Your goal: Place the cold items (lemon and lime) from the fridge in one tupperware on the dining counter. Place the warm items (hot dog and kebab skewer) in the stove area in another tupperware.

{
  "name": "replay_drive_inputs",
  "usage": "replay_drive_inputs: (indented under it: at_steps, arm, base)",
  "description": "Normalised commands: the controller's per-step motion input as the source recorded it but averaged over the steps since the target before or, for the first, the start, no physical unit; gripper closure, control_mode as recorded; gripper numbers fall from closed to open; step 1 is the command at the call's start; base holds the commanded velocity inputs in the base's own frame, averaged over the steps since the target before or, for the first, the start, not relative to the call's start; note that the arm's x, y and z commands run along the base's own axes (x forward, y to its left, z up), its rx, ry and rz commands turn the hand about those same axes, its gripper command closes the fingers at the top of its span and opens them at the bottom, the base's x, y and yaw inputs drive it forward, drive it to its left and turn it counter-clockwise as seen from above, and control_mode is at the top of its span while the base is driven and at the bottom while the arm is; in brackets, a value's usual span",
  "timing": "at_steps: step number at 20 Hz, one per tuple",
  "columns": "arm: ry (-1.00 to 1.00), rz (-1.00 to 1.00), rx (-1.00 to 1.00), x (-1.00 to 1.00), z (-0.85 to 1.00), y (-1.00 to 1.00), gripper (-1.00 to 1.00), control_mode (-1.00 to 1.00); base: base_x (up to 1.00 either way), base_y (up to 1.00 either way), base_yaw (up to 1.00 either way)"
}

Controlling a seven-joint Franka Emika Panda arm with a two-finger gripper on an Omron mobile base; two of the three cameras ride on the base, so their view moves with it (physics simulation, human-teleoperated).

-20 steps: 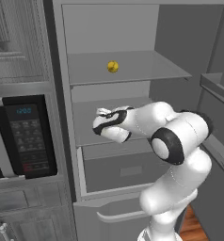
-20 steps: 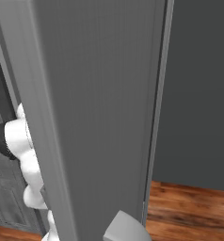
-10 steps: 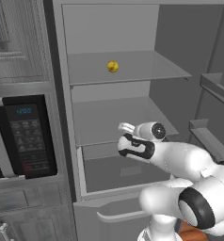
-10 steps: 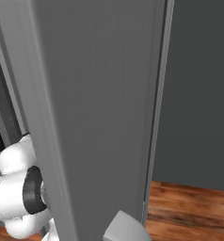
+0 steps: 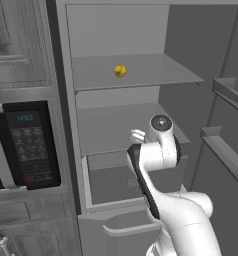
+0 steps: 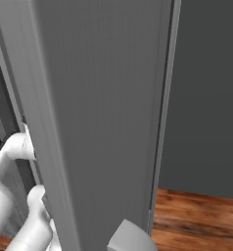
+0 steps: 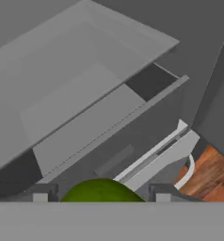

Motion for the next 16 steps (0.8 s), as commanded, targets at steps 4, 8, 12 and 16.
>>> replay_drive_inputs:
  at_steps: [4, 8, 12, 16]
  arm:
    - [0.16, -0.18, -0.14, -1.00, 0.23, -0.12, 1.00, -1.00]
    - [0.14, -0.09, -0.04, -0.63, 0.58, -0.09, 1.00, -1.00]
    - [-0.02, 0.00, 0.00, 0.00, 0.14, -0.03, 1.00, -1.00]
    - [-0.06, 0.00, 0.00, 0.00, 0.00, -0.01, 1.00, -1.00]
  base:
    - [0.00, 0.00, 0.00]
    - [0.00, 0.00, 0.00]
    - [0.00, 0.00, 0.00]
    - [0.00, 0.00, 0.00]
